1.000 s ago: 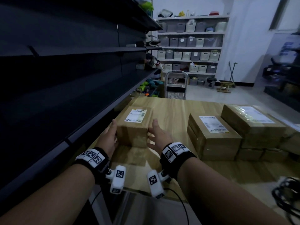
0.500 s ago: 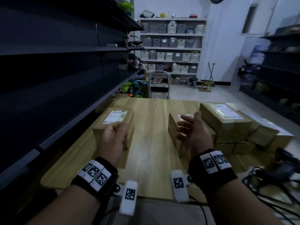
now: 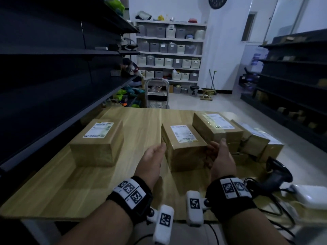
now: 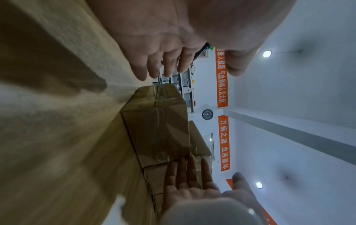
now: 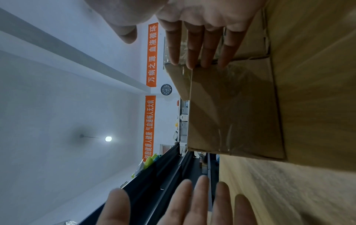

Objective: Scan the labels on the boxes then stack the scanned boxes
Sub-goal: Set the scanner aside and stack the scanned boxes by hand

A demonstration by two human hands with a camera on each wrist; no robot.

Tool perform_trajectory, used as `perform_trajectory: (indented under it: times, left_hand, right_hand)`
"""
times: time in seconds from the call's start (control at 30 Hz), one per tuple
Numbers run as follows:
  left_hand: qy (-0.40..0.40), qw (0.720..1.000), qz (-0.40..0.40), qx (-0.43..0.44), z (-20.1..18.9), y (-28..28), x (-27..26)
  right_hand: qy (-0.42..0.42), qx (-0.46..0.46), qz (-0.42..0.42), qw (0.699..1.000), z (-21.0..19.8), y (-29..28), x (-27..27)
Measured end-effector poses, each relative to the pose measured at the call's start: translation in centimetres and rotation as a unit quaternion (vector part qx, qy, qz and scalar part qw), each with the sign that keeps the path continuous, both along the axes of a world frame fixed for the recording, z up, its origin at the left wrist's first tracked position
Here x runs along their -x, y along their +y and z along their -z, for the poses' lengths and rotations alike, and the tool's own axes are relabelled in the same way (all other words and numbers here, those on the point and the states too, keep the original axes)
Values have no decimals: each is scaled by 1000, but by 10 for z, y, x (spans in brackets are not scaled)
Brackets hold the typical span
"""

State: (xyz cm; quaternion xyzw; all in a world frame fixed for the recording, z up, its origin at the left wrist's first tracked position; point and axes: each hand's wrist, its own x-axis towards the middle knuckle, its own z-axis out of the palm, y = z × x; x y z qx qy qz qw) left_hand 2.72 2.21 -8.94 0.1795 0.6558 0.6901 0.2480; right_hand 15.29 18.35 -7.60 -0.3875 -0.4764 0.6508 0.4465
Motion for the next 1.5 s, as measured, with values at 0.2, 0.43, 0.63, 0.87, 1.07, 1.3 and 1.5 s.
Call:
perform_trajectory:
  times: [0.2,0.43,0.63,0.87,1.07,1.3,1.5]
  left_hand:
    - [-6,1000,19,-9,9,12,-10]
    - [1,999,38,-7,7,11,-14]
    - [2,999,41,11,7,12,-9]
    - [-3,998,63,13,6,16,-10]
    - [8,998,55,7,11,20,0]
    - [7,998,61,28,14,26,4]
    - [24,998,43,27,16,28,3]
  right_hand:
    - [-25,-4,-14,1000,19,12,4]
    - [-43,-20,-26,999,0,-10,4]
    - [-57,-15,-2,998,1,-5,2]
    - [-64,-13,-24,998,0,-1,9]
    - [-113,-80,-50,989,-10,-3,3]
    - [-92,-17,-41,995,1,8,13]
    - [-52,22,-66,996,7,11,36]
